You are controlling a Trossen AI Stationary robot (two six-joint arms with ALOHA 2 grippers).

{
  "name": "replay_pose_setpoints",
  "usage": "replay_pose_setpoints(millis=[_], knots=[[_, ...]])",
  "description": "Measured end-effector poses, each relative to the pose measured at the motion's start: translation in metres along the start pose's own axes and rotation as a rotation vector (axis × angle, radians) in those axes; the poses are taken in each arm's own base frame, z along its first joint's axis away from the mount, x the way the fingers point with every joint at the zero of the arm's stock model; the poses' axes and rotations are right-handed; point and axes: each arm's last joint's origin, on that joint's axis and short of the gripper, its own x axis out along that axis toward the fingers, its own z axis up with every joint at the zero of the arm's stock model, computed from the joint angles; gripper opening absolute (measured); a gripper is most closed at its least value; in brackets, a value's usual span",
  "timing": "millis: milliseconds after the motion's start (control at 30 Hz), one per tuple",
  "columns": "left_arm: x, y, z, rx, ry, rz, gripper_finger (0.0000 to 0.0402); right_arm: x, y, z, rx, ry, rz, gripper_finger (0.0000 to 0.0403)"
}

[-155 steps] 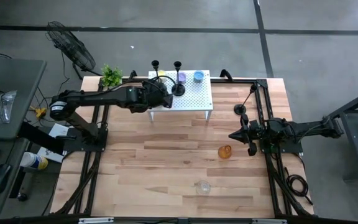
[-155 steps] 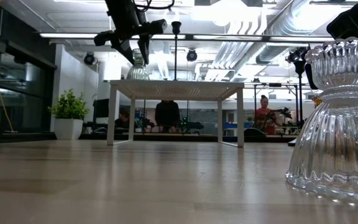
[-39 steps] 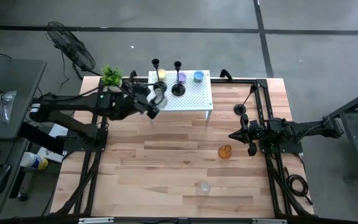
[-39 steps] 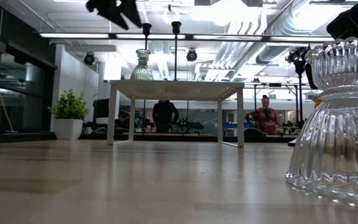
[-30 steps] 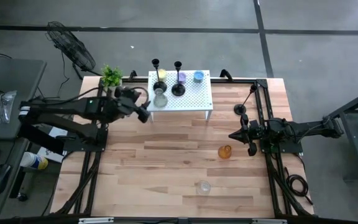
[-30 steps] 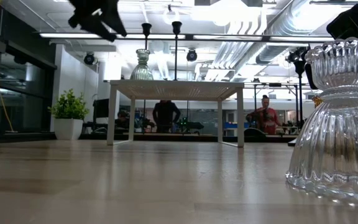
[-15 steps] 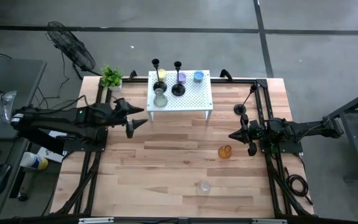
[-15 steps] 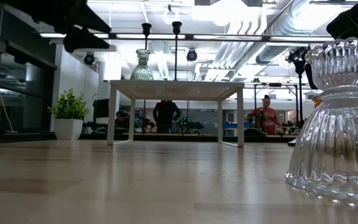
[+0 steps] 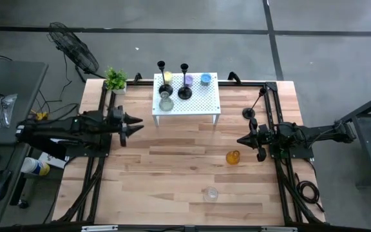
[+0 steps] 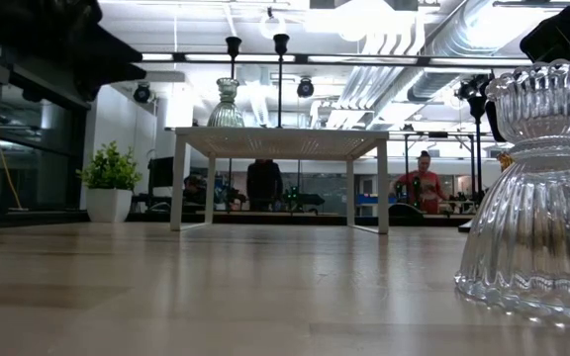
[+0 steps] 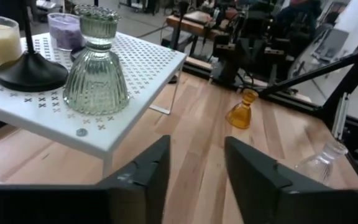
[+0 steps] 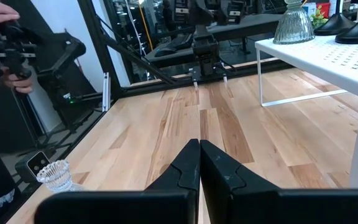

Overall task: Pick & Place candle stick holders
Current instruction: Put the black candle holder on the shelf

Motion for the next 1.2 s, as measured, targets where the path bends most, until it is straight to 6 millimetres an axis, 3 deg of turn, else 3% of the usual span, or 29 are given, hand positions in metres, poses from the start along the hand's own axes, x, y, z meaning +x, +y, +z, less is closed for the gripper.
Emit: replay_pose_setpoints(millis=[333,600,1000,1200], knots=[[-0.015,0.007,-0.022,0.009,-0.062,-0.134,0.0008,0.0,0.0,0.0,0.0,-0.001,0.0,0.0002],[-0.016,0.011,-0.038,0.057,-0.095,-0.149,0.0002,0.0,0.0,0.0,0.0,0.0,0.0,0.0002],[-0.017,0.008,-0.032,0.156,-0.165,-0.203,0.0,0.0,0.0,0.0,0.0,0.0,0.0,0.0002],[-0.005,0.009,-0.054,0.146,-0.226,-0.294,0.0,0.0,0.0,0.0,0.0,-0.001,0.0,0.0002]])
